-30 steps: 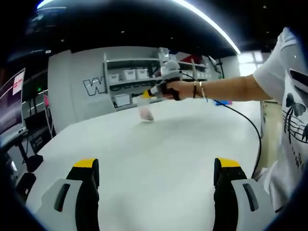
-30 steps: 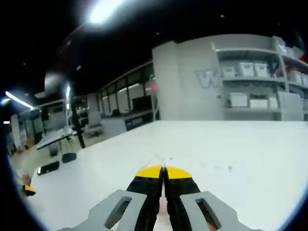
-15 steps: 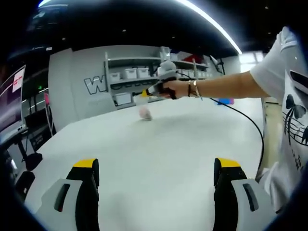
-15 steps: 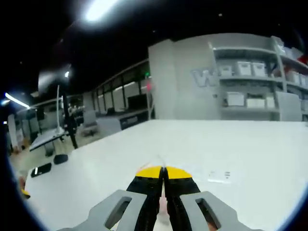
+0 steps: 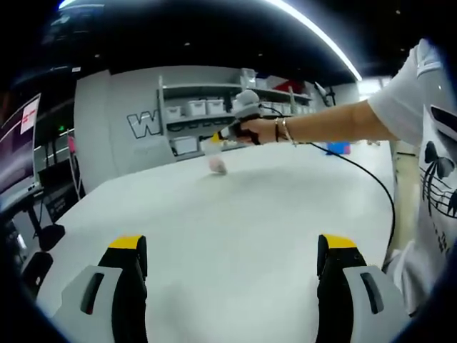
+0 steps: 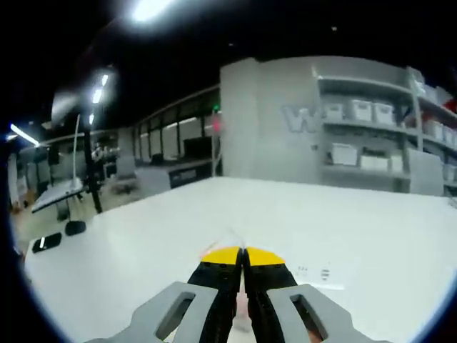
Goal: Open the resealable bag by pulling the two sides of the seal apart until the entire bag opening is separated and visibly accessible.
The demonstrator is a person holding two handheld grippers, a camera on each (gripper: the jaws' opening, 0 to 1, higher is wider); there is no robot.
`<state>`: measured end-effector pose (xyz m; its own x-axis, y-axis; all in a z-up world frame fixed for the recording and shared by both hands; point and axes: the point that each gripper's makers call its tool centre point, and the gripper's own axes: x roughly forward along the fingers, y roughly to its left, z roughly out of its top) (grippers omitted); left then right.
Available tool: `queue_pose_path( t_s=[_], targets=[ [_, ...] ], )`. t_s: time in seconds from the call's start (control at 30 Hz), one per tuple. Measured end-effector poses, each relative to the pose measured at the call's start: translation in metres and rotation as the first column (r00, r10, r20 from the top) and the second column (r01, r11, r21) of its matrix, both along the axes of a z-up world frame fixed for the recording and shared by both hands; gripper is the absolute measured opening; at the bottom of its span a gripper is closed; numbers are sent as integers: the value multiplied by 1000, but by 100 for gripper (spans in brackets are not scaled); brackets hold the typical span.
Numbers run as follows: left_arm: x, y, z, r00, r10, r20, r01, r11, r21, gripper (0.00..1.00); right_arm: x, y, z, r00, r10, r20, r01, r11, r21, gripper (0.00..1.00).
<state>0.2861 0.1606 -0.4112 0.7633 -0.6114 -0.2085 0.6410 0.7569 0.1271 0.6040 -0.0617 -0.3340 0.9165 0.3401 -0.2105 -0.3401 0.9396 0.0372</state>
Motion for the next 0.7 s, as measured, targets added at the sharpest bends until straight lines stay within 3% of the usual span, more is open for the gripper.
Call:
queue_pose_path(
  t_s=[0.23, 0.7],
  targets=[
    [-1, -1, 0, 1000, 1, -1, -1, 1000, 2, 98, -8, 18, -13, 999, 39, -5, -39, 999, -28, 0],
    [-1, -4, 2, 1000, -5, 2, 5, 1000, 10, 98, -31, 48, -66, 990, 120, -68, -126, 988, -91, 0]
  ],
)
